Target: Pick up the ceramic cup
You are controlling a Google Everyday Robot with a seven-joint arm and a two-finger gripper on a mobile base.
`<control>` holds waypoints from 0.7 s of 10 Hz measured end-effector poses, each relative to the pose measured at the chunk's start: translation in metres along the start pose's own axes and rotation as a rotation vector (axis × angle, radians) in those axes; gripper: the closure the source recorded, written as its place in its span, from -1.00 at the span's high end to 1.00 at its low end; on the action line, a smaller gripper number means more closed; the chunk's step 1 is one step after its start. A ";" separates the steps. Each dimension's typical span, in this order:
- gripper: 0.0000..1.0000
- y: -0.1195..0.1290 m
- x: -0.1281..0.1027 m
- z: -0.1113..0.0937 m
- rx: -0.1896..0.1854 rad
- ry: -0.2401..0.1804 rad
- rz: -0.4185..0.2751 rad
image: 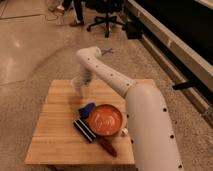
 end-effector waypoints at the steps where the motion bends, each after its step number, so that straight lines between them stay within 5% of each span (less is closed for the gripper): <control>1: 0.51 0.002 -0.001 0.007 -0.008 -0.011 -0.005; 7: -0.66 0.011 -0.021 0.023 -0.063 -0.098 0.007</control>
